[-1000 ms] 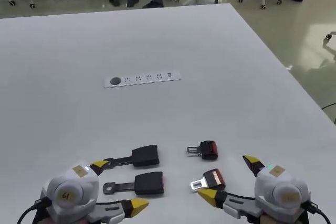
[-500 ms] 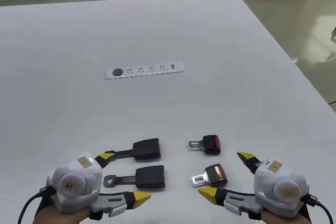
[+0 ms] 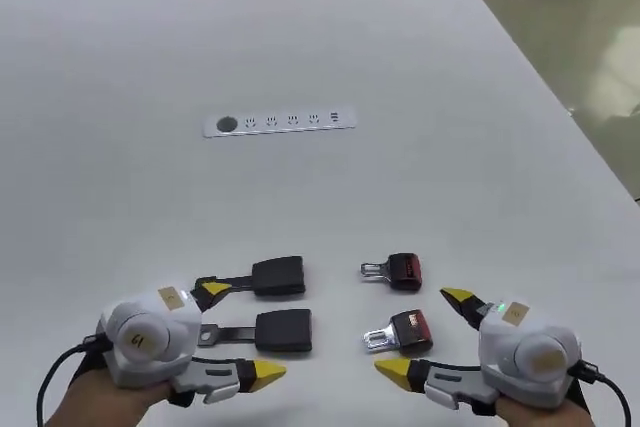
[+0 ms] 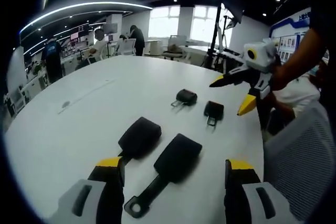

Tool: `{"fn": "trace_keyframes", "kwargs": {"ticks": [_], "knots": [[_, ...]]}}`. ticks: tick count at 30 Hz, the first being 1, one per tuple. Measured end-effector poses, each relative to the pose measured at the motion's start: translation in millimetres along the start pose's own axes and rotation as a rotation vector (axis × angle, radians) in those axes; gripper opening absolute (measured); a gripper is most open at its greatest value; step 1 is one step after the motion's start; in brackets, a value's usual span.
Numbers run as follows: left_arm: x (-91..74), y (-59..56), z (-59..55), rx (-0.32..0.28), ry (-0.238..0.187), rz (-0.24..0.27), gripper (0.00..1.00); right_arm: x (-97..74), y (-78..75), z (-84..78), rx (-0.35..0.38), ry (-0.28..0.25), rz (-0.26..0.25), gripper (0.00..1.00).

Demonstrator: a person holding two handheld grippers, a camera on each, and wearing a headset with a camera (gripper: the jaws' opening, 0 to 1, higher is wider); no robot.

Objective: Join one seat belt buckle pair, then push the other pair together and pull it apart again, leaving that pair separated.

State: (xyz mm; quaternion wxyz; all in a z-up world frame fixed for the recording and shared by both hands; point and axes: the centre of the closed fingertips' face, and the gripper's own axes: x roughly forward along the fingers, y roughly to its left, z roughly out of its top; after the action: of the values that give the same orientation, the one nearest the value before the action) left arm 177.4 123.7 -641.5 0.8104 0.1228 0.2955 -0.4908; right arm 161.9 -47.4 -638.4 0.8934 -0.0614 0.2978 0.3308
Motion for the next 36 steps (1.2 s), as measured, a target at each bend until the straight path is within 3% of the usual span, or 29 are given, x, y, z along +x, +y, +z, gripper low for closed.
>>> {"fn": "trace_keyframes", "kwargs": {"ticks": [8, 11, 17, 22, 25, 36], "knots": [[9.1, -11.7, 0.2, 0.080, 0.057, -0.090, 0.77, 7.2, 0.9, -0.1, -0.027, 0.034, 0.073, 0.76], [13.5, -9.9, -2.9, 0.115, 0.075, -0.113, 0.77, 10.7, -1.8, -2.6, -0.036, 0.057, 0.095, 0.71], [19.9, -1.6, -4.1, 0.153, 0.109, -0.154, 0.73, 16.4, -0.2, -1.2, -0.037, 0.065, 0.149, 0.71], [25.1, 0.1, -7.7, 0.183, 0.145, -0.183, 0.56, 19.0, 1.3, -9.8, -0.082, 0.111, 0.207, 0.70], [29.5, 0.8, -11.9, 0.222, 0.171, -0.196, 0.59, 19.5, 0.2, -12.7, -0.104, 0.130, 0.234, 0.69], [43.0, 3.0, -28.4, 0.249, 0.220, -0.244, 0.61, 27.2, -5.9, -26.4, -0.140, 0.182, 0.300, 0.64]]}}
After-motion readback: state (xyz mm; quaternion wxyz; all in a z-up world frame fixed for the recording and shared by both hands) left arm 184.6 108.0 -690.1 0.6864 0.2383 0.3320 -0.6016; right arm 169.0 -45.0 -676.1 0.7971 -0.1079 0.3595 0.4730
